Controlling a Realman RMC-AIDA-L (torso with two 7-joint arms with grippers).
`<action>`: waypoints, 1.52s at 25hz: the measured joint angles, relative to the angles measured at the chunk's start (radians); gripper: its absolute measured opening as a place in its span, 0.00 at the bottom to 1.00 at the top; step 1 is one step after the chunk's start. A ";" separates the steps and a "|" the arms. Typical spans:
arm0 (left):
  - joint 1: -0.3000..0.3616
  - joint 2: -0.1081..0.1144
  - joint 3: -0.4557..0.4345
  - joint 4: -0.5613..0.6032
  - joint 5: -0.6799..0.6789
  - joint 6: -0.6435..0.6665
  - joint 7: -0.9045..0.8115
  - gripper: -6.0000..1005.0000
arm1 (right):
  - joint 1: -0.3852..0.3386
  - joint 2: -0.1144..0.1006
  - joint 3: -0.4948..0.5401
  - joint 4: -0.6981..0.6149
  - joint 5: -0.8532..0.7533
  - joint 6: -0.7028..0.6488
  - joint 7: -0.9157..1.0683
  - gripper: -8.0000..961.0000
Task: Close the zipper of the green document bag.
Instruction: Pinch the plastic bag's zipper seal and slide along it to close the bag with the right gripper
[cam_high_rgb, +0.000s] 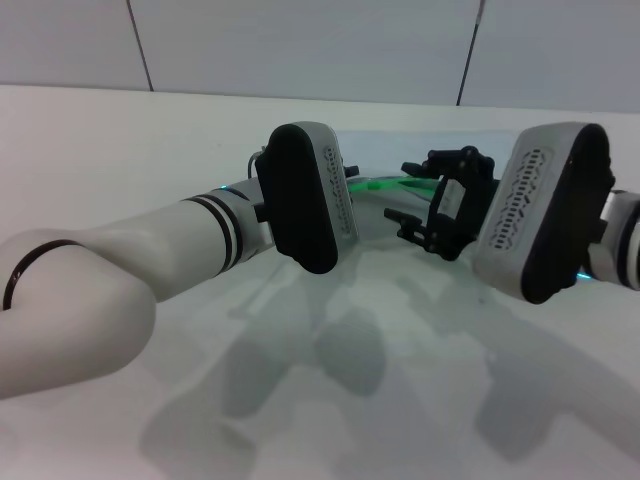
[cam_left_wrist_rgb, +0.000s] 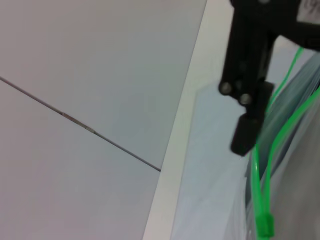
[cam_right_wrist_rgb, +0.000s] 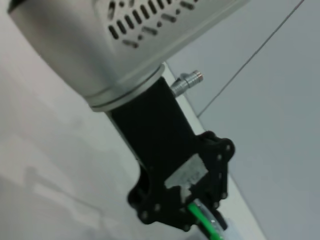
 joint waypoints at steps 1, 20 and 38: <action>0.000 0.000 0.000 0.000 0.000 0.000 0.000 0.06 | 0.001 0.000 -0.014 0.008 -0.004 0.028 -0.001 0.52; -0.001 0.000 0.002 0.029 0.000 0.013 -0.002 0.06 | 0.041 -0.001 -0.107 0.077 -0.033 0.181 -0.005 0.48; -0.003 0.000 0.002 0.040 0.000 0.014 0.000 0.06 | 0.073 0.000 -0.124 0.121 -0.029 0.224 0.005 0.44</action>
